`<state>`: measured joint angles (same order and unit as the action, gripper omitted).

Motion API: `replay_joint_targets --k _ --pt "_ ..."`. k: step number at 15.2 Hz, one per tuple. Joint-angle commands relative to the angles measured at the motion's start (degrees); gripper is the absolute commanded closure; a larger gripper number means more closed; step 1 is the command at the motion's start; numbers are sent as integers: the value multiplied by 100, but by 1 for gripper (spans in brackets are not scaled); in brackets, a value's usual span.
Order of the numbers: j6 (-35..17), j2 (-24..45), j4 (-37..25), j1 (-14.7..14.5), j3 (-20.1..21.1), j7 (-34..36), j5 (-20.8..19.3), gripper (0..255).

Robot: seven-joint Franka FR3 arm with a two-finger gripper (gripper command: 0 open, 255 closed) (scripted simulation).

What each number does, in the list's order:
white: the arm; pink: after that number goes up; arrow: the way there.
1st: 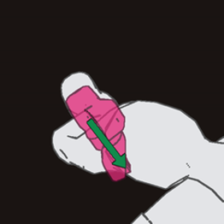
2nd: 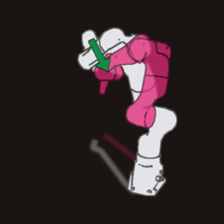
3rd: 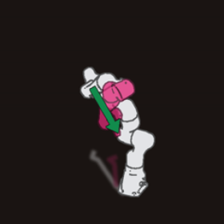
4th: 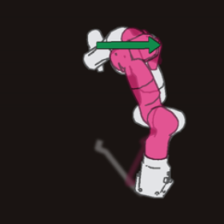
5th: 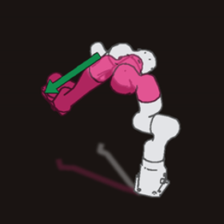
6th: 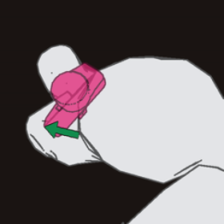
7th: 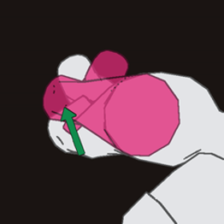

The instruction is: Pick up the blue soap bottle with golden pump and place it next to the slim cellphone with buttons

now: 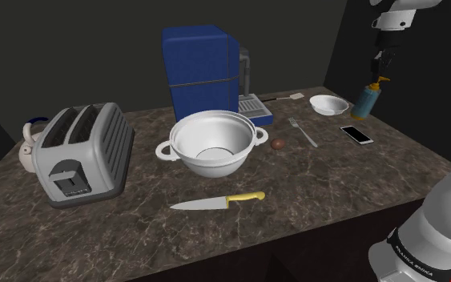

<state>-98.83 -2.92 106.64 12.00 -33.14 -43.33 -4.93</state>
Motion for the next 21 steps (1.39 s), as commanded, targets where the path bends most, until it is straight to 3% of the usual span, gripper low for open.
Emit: replay_joint_targets --k 1,6,10,21 --pt "-101 481 -330 136 -185 -389 233 255" --pt "-98 1647 -1310 650 -398 -1206 890 255" --pt "108 2755 -2460 1324 -386 -1798 1495 255" --pt "-682 2870 -1762 1288 -305 -1822 1572 255"
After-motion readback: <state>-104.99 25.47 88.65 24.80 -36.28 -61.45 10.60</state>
